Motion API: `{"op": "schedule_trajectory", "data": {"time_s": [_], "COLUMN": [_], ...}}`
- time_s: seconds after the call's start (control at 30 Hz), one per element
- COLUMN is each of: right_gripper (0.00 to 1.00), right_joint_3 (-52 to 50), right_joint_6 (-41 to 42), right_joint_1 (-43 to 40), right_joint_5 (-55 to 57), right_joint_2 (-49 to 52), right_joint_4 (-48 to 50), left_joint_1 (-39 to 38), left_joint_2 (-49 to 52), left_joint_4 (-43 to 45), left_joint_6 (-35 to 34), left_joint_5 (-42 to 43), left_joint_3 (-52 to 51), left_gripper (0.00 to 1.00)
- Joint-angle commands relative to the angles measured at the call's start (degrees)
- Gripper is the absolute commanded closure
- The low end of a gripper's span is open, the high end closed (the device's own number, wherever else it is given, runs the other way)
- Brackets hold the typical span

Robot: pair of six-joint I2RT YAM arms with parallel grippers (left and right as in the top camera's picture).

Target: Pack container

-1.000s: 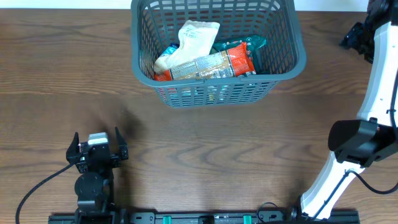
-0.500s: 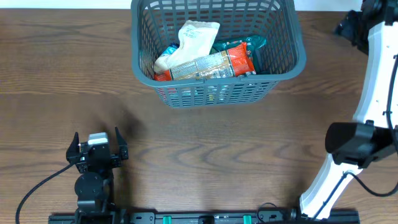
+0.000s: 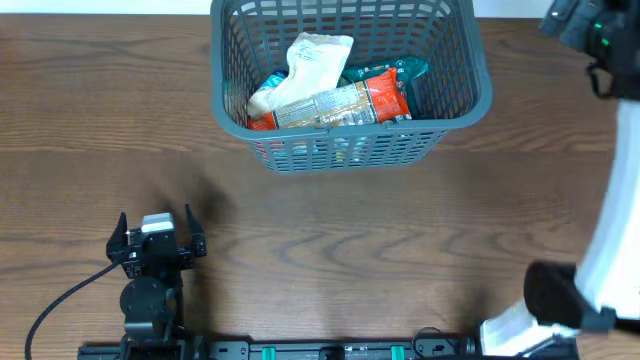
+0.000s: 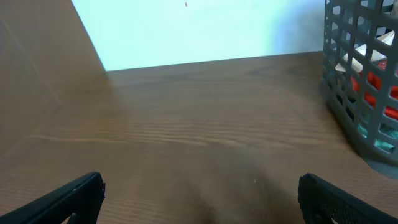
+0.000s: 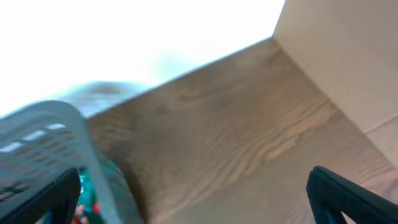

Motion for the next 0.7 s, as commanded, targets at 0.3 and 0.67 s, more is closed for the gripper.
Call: {"op": "schedule_trajectory", "data": {"time_s": [0.3, 0.67], "right_gripper": [0.01, 0.01], "right_joint_3": [-29.2, -52.9], "right_joint_6": [-12.5, -10.0], "right_joint_1": [1.6, 1.6], "right_joint_5": [-1.4, -8.7], "right_joint_2": [-27.4, -46.2], "right_joint_4": [15.7, 22.2], "left_joint_1": [-0.2, -0.2], "left_joint_2": [-0.3, -0.3], "left_joint_4": [-0.3, -0.3], "left_joint_6": [0.8, 0.8], "left_joint_5": [-0.1, -0.1], "left_joint_3": [-1.6, -1.6], "left_gripper": [0.01, 0.01]}}
